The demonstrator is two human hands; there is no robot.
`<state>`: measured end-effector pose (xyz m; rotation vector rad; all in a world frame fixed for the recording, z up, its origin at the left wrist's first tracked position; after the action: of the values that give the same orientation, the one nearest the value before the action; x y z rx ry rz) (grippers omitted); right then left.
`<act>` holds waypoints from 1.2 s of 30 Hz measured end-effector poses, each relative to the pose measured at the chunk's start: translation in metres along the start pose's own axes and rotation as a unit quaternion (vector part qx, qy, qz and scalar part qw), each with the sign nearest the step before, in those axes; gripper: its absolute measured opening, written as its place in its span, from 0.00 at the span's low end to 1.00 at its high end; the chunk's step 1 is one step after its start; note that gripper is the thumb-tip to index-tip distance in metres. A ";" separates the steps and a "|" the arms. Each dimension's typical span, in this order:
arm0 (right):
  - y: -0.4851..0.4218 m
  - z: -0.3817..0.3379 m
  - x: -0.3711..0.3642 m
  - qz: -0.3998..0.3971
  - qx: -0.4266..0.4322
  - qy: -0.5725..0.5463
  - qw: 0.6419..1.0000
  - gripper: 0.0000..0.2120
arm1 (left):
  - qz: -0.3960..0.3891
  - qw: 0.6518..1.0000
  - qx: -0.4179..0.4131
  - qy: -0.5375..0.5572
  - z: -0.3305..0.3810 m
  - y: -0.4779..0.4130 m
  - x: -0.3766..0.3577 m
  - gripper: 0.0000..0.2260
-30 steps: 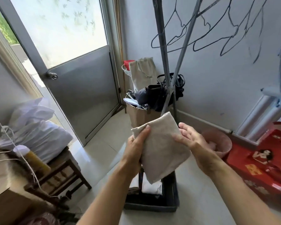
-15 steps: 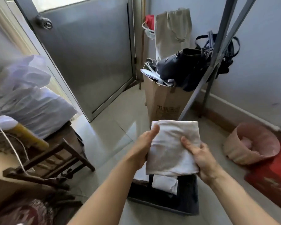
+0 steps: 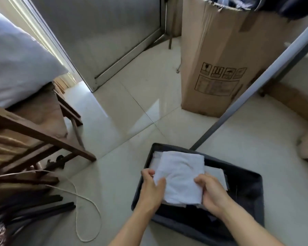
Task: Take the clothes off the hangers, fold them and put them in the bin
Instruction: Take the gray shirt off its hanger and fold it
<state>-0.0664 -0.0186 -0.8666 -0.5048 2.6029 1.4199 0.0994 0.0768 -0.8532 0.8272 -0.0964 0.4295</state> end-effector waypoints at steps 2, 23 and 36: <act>-0.036 0.018 -0.003 -0.014 -0.023 0.013 1.000 0.14 | 0.018 0.999 0.011 -0.049 -0.021 -0.030 0.002 0.07; -0.105 0.024 0.017 0.104 -0.028 0.345 0.933 0.25 | -0.021 0.961 0.066 -0.267 -0.045 -0.096 -0.023 0.20; 0.117 -0.057 -0.024 0.011 0.047 0.116 0.992 0.08 | -0.122 0.974 0.063 0.178 0.086 0.107 -0.046 0.06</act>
<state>-0.0827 -0.0024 -0.7367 -0.6675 2.8465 1.3082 0.0212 0.0631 -0.7320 0.8628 0.3659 0.3489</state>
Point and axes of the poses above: each hand's wrist, its own y-axis away from the middle knuckle, its own x-axis out of the back of the hand, z = x × y, the point moved 9 cm from there along -y, towards the middle knuckle, and after that the axes turned 7 degrees about -z, right-handed, at the moved point
